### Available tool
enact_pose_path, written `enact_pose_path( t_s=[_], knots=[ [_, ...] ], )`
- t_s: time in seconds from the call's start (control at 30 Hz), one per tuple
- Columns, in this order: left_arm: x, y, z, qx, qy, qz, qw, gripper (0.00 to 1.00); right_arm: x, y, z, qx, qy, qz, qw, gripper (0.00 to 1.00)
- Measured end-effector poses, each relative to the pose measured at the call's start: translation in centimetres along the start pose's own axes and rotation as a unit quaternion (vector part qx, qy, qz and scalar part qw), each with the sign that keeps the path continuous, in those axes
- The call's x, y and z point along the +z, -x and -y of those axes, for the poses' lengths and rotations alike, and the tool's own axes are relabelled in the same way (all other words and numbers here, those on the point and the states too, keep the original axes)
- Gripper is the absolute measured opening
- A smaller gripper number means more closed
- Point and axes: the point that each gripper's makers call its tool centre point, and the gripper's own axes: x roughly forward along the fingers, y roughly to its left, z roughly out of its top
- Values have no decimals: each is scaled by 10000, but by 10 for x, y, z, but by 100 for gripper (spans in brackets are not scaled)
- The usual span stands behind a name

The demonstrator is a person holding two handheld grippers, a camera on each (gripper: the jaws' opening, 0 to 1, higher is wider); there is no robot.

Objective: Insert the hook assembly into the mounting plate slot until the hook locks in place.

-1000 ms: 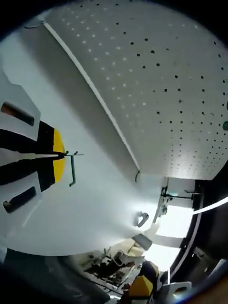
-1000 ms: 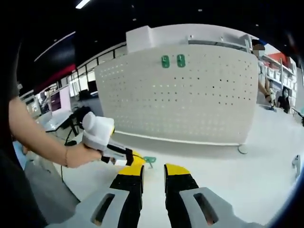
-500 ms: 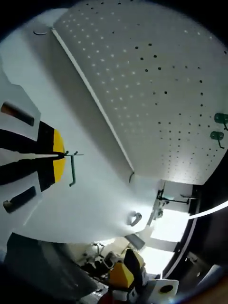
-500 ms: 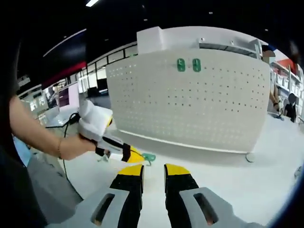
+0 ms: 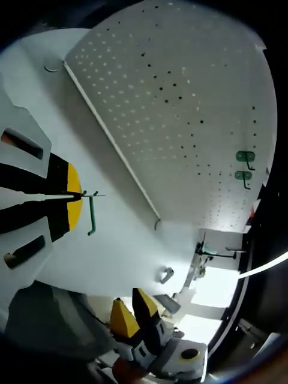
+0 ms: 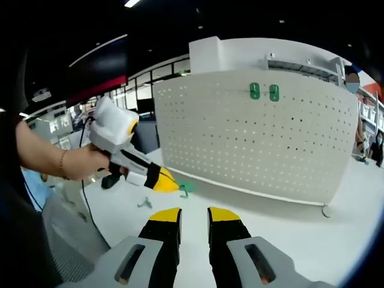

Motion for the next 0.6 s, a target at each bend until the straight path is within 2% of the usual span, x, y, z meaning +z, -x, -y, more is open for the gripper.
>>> enact_pose_path(
  t_s=[0.1,0.3,0.6],
  knots=[
    [-7,8,0,23,-7,-76,10000,1,1,-3,-8,92,80,-4,9999,16],
    [-8,31,6,76,-145,-106,9998,1,5,-5,-23,254,114,26,9996,16],
    [-16,56,16,28,112,-181,9998,1,2,-5,-52,607,326,-69,9976,16]
  ],
)
